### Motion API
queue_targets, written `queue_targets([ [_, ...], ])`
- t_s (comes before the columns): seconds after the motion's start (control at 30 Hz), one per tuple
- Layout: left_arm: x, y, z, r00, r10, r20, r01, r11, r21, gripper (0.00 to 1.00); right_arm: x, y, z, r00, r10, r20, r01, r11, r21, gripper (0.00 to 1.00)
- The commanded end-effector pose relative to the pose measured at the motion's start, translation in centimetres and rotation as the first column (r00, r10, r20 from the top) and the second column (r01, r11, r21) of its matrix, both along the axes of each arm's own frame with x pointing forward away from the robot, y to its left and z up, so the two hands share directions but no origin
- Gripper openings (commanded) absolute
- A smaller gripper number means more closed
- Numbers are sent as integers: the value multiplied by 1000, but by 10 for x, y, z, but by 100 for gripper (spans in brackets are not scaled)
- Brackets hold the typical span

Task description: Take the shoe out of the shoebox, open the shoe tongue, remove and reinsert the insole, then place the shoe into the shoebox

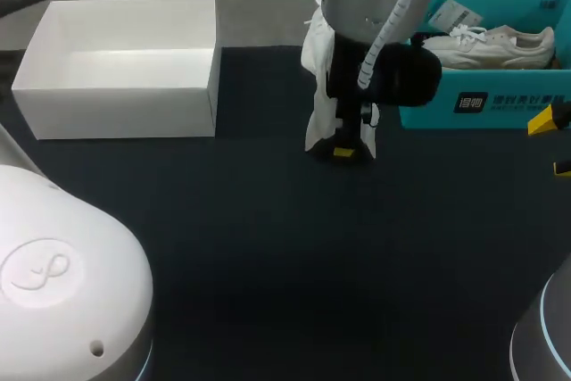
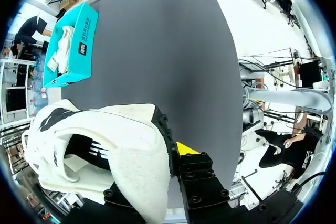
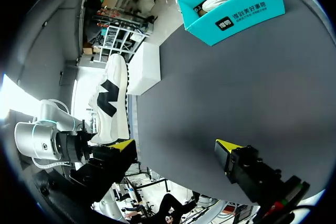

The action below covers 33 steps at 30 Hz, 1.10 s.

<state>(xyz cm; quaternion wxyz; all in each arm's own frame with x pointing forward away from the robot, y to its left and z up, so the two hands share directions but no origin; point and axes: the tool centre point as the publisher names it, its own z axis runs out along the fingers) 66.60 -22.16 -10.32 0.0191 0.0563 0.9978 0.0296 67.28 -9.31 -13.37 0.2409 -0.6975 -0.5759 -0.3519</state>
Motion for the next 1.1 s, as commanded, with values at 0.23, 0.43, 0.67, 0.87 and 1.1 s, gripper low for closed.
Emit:
queue_targets([
  [0.23,3,5,8,1000,17,10,-17,1000,-8,0,-1,1,0,1000,-2,0,2,1000,-1,100],
  [0.43,3,5,8,1000,17,10,-17,1000,-8,0,-1,1,0,1000,-2,0,2,1000,-1,100],
  [0.67,3,5,8,1000,17,10,-17,1000,-8,0,-1,1,0,1000,-2,0,2,1000,-1,100],
  [0.87,3,5,8,1000,17,10,-17,1000,-8,0,-1,1,0,1000,-2,0,2,1000,-1,100],
  [1.1,4,9,8,1000,21,8,-21,1000,-6,0,-1,1,0,1000,-2,0,2,1000,-1,100],
])
